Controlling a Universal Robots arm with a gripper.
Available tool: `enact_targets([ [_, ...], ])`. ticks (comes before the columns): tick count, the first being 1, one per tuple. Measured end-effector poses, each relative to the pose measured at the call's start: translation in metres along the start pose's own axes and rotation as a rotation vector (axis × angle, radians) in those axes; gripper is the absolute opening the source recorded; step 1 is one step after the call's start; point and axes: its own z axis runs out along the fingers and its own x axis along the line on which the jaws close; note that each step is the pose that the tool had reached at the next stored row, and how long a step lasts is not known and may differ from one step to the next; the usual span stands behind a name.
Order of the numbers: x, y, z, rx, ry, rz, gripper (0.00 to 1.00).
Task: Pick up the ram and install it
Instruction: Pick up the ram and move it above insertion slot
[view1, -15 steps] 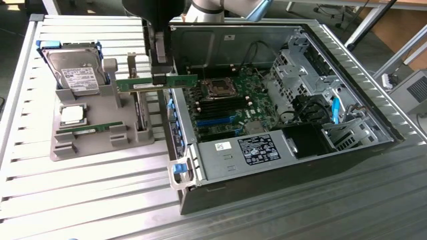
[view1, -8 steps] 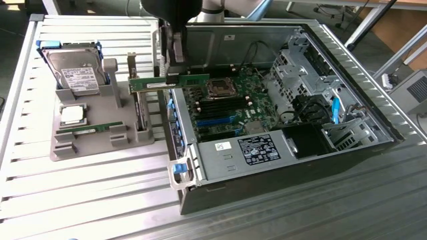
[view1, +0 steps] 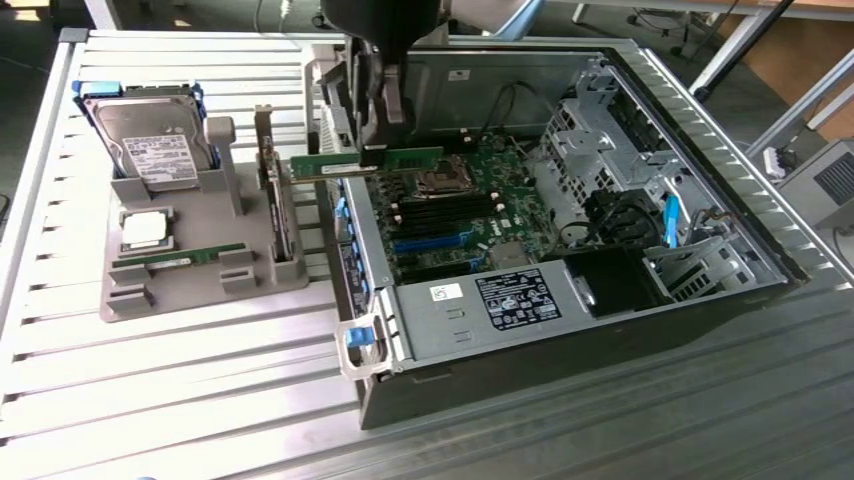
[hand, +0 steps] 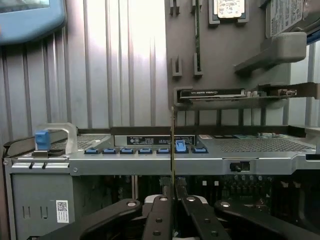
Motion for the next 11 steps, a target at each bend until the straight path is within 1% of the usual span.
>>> enact_targets([
  [1, 0.000, -0.0028, 0.0001, 0.0000, 0.0000, 0.000, 0.11],
  [2, 0.000, -0.0089, 0.0003, 0.0000, -0.0001, 0.000, 0.11],
  [6, 0.000, -0.0237, 0.0006, -0.0002, 0.0000, 0.000, 0.11],
  [7, 0.000, -0.0328, 0.0009, -0.0002, 0.0000, 0.000, 0.11],
  [10, 0.000, -0.0488, 0.0013, -0.0004, 0.0000, 0.000, 0.11],
  [11, 0.000, -0.0521, 0.0013, -0.0005, -0.0002, 0.000, 0.11],
])
